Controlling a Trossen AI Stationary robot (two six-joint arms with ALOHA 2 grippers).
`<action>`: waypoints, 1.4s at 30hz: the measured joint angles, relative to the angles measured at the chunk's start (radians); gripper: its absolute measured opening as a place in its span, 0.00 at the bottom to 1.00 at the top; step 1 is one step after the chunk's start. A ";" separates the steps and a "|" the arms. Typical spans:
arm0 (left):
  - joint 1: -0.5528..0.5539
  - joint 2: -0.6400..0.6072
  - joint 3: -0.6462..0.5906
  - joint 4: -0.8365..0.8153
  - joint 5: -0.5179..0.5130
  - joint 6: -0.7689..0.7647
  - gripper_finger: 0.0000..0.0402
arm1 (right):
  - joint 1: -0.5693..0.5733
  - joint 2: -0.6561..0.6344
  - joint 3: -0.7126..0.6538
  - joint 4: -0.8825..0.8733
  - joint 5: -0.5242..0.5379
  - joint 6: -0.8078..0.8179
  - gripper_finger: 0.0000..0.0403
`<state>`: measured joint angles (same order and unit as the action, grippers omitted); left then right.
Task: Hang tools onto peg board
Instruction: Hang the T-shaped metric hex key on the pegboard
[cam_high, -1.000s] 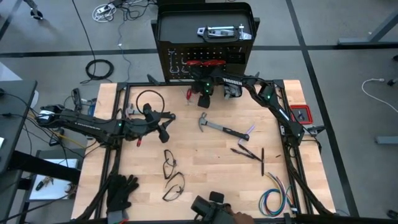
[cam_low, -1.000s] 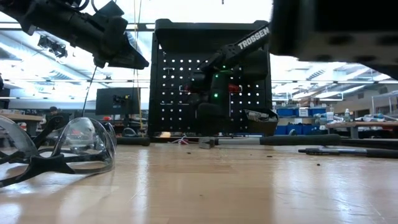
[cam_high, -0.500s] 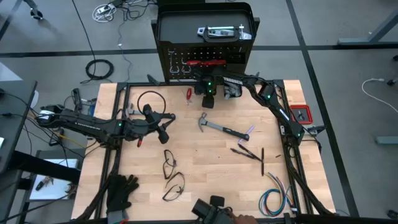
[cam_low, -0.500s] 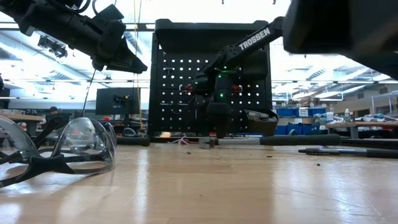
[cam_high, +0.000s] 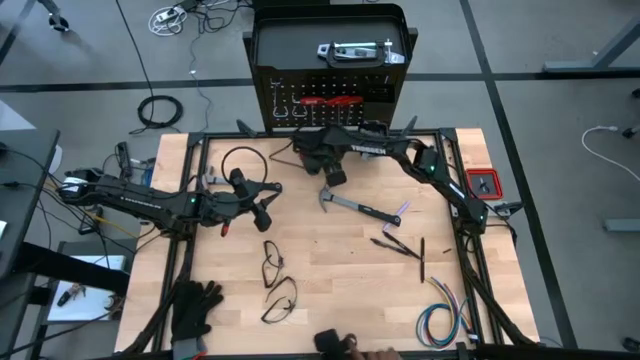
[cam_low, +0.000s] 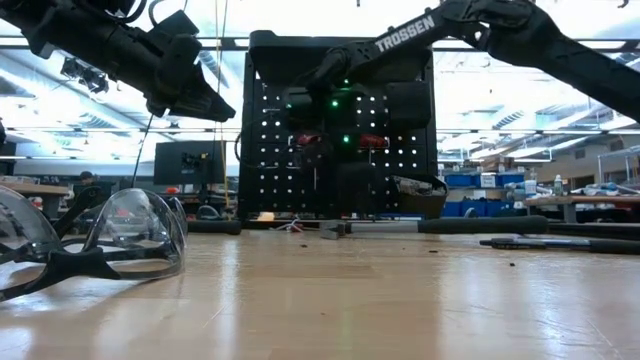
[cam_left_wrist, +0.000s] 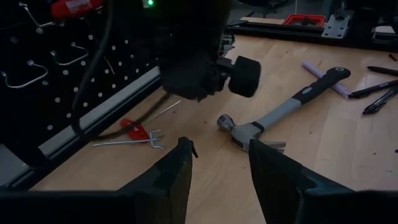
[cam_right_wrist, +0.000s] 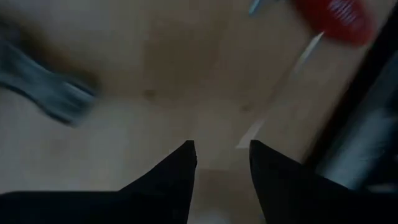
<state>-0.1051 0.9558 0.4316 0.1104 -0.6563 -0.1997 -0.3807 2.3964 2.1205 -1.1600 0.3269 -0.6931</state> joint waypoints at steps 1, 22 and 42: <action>0.000 0.000 0.000 0.000 0.001 0.000 0.39 | 0.004 0.001 0.000 0.016 0.031 -0.062 0.40; -0.002 0.000 0.000 -0.031 0.067 -0.072 0.39 | -0.122 0.005 -0.001 0.207 -0.156 -0.856 0.19; -0.002 0.000 0.000 -0.035 0.067 -0.074 0.39 | -0.136 -0.025 -0.056 0.271 -0.346 -0.642 0.05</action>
<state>-0.1066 0.9554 0.4316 0.0759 -0.5892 -0.2737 -0.5164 2.3718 2.0641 -0.8886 -0.0188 -1.3355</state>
